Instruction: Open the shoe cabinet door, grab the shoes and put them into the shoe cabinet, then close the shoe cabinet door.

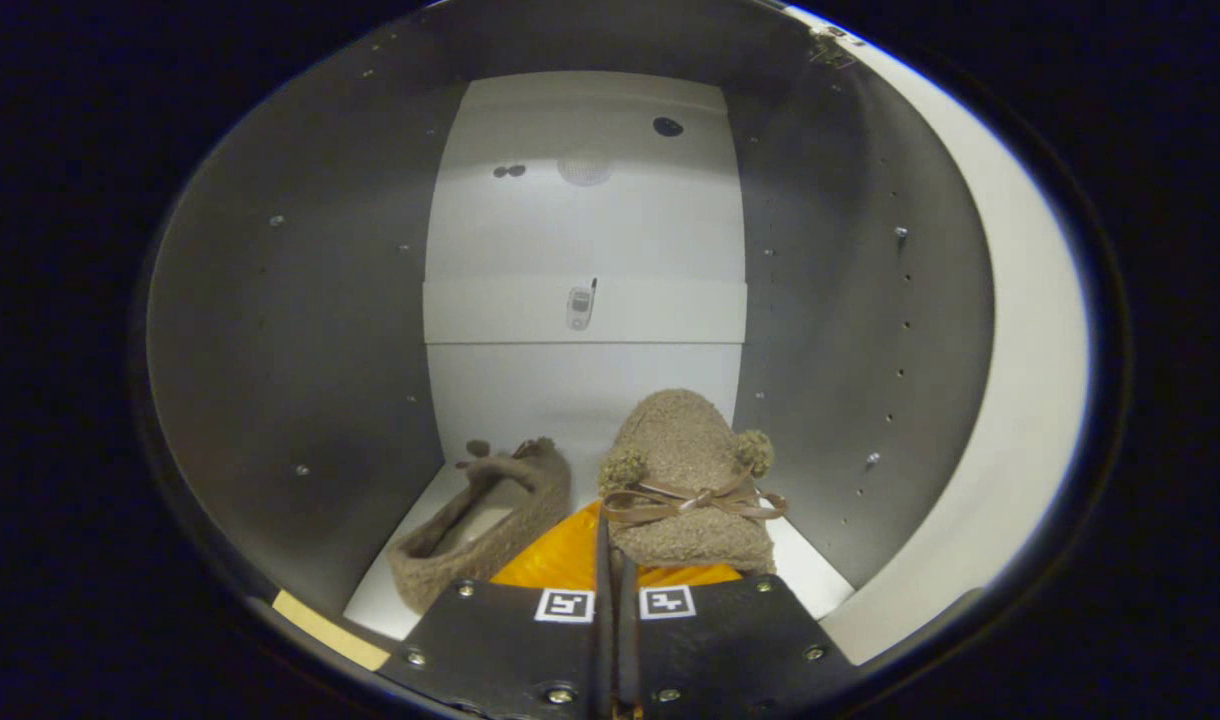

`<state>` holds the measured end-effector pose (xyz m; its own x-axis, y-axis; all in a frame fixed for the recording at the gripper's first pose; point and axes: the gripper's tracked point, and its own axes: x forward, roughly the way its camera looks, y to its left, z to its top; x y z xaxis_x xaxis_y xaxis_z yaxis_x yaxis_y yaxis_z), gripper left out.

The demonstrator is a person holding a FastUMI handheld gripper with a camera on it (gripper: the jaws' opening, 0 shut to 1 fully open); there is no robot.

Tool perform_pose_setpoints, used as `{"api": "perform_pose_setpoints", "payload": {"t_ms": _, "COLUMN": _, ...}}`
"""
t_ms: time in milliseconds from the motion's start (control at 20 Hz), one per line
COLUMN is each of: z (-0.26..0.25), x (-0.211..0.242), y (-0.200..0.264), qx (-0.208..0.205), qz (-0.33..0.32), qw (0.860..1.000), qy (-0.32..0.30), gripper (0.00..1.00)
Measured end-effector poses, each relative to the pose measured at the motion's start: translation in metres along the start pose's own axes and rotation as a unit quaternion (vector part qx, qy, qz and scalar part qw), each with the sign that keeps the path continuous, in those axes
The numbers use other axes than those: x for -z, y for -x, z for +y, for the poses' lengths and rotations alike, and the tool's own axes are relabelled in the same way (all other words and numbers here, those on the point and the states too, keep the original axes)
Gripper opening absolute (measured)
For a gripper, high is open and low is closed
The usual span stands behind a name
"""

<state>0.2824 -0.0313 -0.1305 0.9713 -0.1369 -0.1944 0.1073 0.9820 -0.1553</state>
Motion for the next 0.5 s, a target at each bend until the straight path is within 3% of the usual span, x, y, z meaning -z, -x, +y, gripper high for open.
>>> {"api": "perform_pose_setpoints", "payload": {"t_ms": 500, "z": -0.006, "x": -0.001, "y": -0.068, "qx": -0.007, "qz": 0.013, "qw": 1.0, "qy": -0.005, "gripper": 0.03}}
